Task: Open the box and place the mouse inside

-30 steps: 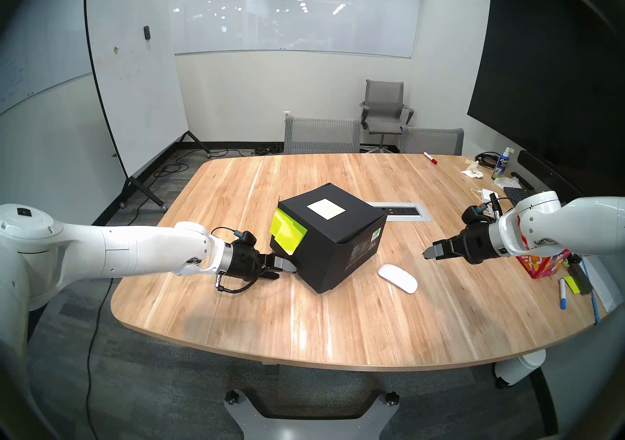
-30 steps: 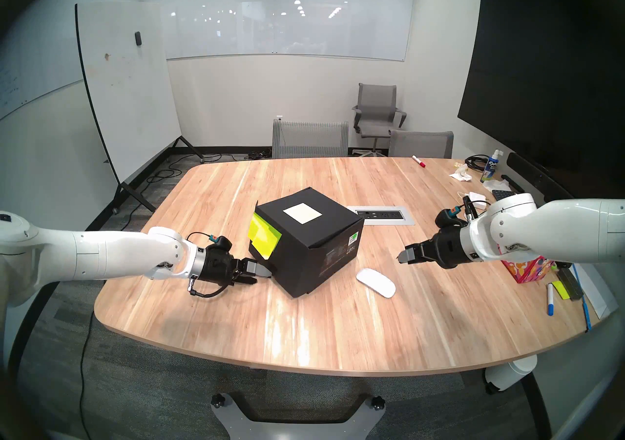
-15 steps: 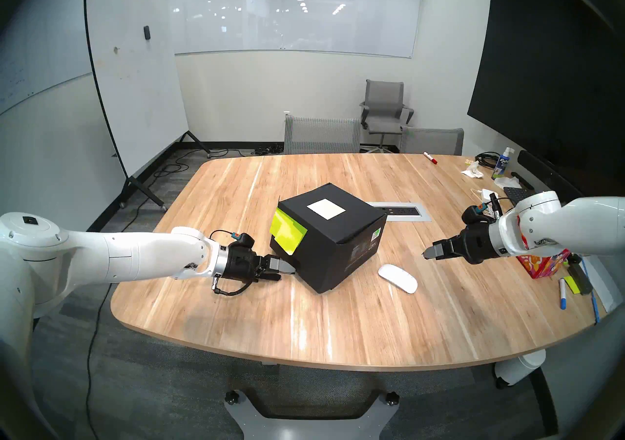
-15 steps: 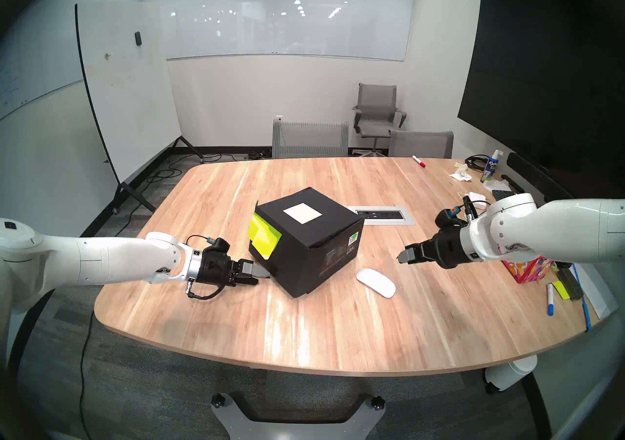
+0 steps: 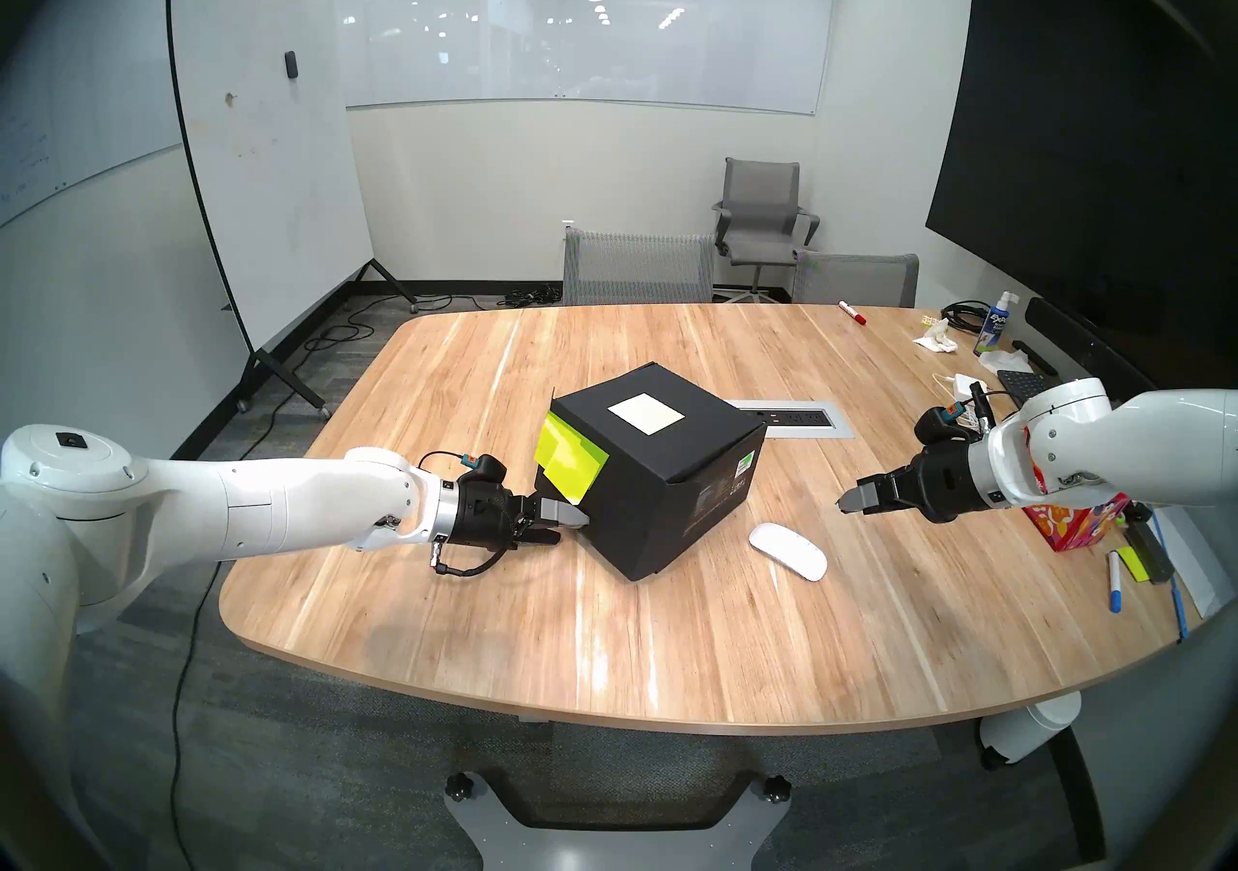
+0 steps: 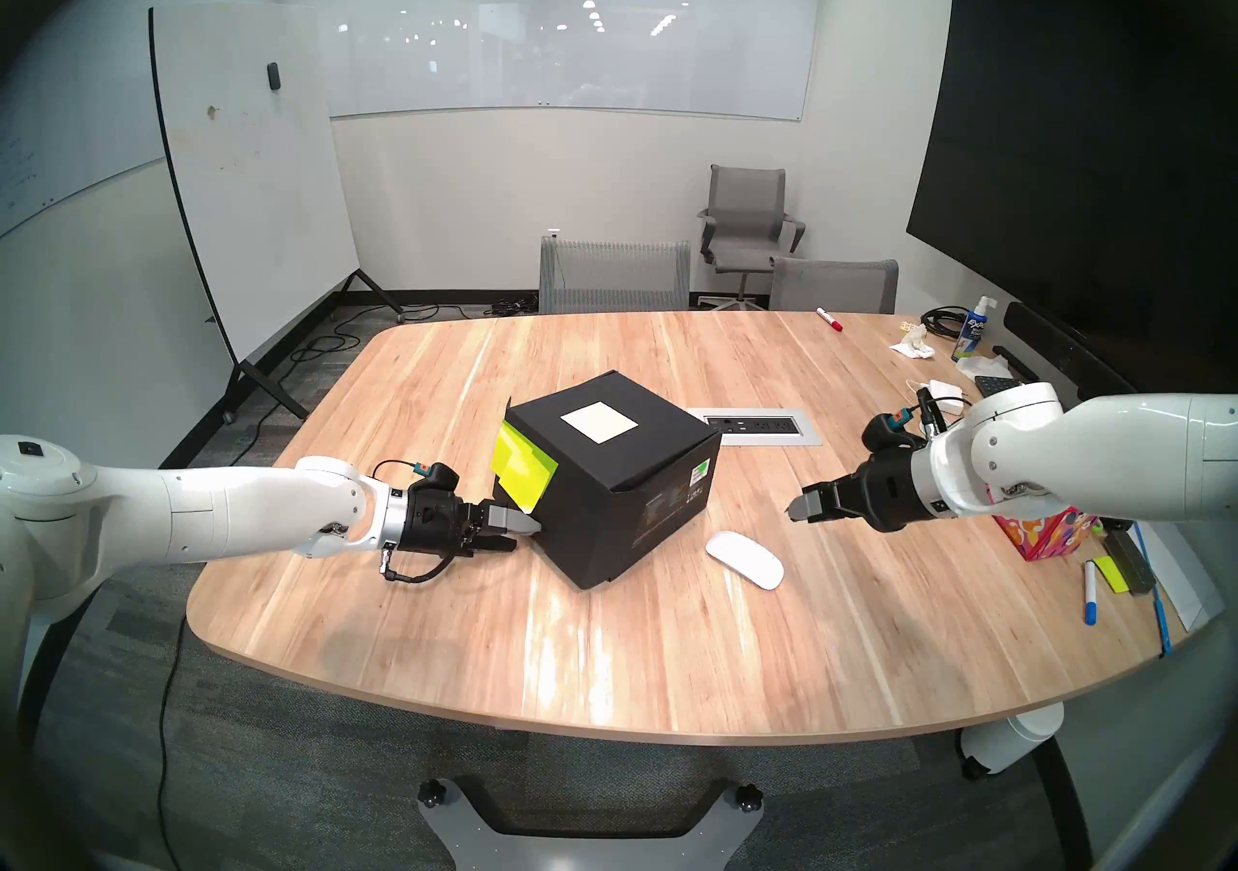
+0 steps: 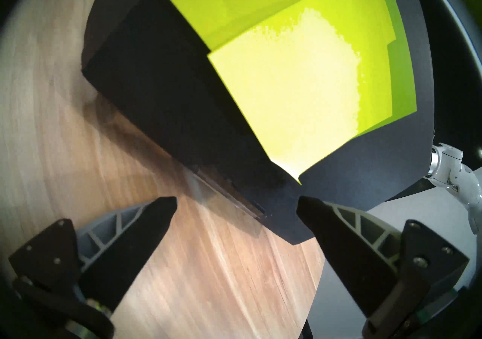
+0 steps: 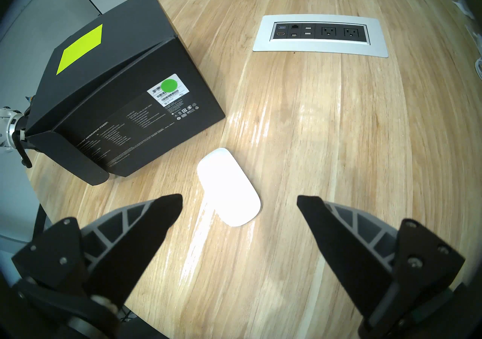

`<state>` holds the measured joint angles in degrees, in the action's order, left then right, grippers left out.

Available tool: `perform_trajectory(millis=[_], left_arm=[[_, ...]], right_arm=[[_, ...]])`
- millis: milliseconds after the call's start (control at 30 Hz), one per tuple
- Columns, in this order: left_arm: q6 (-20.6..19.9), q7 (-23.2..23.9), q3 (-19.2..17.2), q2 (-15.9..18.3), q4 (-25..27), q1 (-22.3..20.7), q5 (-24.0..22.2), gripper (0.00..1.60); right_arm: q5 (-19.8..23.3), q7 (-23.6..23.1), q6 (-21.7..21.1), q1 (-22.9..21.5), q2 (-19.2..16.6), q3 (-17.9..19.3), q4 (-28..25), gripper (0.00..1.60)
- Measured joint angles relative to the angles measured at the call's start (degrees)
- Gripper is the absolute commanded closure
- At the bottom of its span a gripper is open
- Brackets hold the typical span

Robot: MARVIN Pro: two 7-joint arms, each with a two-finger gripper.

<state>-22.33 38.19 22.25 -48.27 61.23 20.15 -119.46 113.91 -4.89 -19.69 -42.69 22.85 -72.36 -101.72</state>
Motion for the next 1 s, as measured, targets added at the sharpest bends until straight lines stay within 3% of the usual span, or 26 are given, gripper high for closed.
perform_trajectory(millis=[333, 1000], left_arm=[[-2.5, -0.8, -0.6, -2.2, -3.0, 0.6, -2.4, 0.0], [-9.6, 3.0, -0.7, -4.6, -8.7, 1.1, -4.2, 0.0]], right_arm=[[0.0, 0.0, 0.0, 0.0, 0.0, 0.0, 0.0, 0.0], [0.0, 0.0, 0.0, 0.0, 0.0, 0.0, 0.0, 0.0]])
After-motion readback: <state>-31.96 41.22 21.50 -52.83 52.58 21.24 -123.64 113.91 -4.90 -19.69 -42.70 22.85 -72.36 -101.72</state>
